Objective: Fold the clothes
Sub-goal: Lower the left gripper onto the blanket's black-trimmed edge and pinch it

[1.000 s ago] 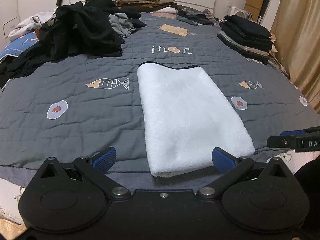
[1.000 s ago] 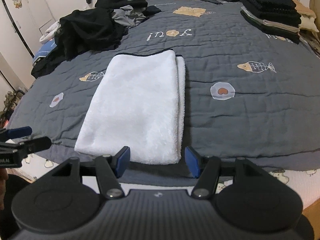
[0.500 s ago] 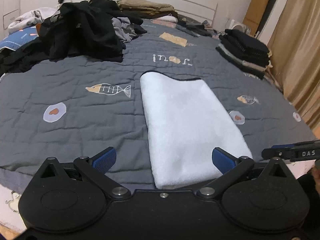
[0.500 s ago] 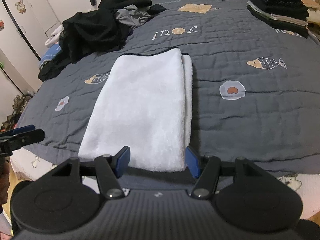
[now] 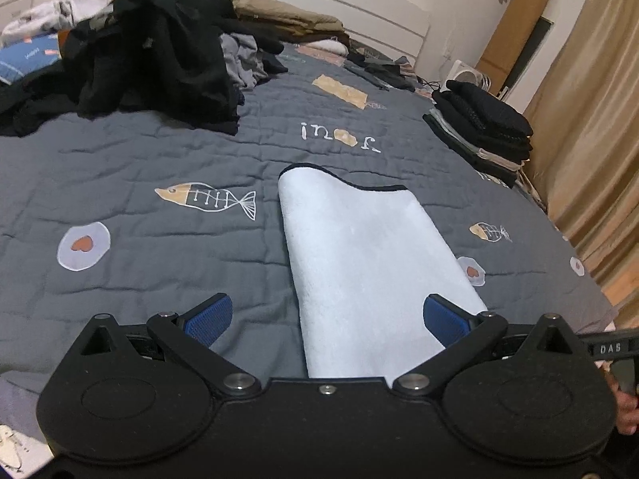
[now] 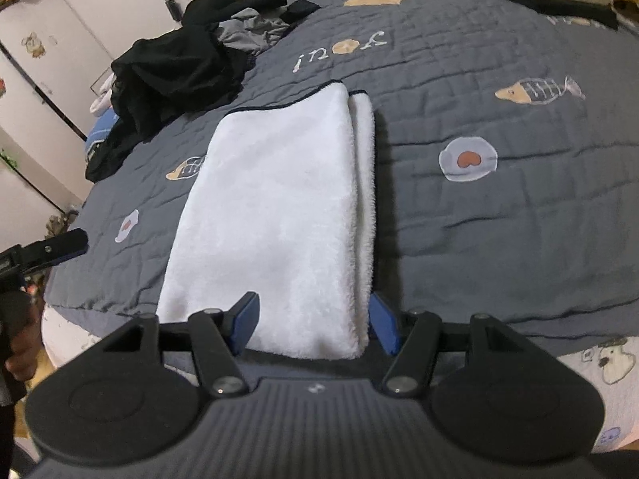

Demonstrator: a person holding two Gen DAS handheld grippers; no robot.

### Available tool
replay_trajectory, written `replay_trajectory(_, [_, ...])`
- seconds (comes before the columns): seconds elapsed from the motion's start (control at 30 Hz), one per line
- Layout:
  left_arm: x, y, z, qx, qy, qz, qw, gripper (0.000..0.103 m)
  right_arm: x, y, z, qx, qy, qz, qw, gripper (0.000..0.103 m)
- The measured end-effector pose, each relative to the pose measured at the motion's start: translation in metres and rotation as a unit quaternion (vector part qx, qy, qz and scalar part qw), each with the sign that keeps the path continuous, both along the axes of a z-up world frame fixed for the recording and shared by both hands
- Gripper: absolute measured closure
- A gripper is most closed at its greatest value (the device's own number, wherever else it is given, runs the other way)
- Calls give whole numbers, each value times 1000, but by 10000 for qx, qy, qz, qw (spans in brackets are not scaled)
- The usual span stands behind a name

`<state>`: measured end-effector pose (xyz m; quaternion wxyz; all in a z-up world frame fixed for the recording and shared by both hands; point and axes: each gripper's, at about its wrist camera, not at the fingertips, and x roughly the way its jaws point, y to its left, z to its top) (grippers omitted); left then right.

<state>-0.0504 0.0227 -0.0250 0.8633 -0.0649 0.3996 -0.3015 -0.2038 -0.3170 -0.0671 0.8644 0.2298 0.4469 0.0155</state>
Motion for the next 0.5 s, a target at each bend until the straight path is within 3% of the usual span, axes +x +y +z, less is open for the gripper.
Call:
replay_trajectory(0.3, [41, -7, -24, -699, 374, -114, 9968, 0, 9, -14, -7, 155, 30, -100, 9998, 43])
replay_trajectory(0.5, [72, -15, -44, -800, 602, -141, 9949, 0, 15, -23, -14, 211, 103, -142, 9996, 43])
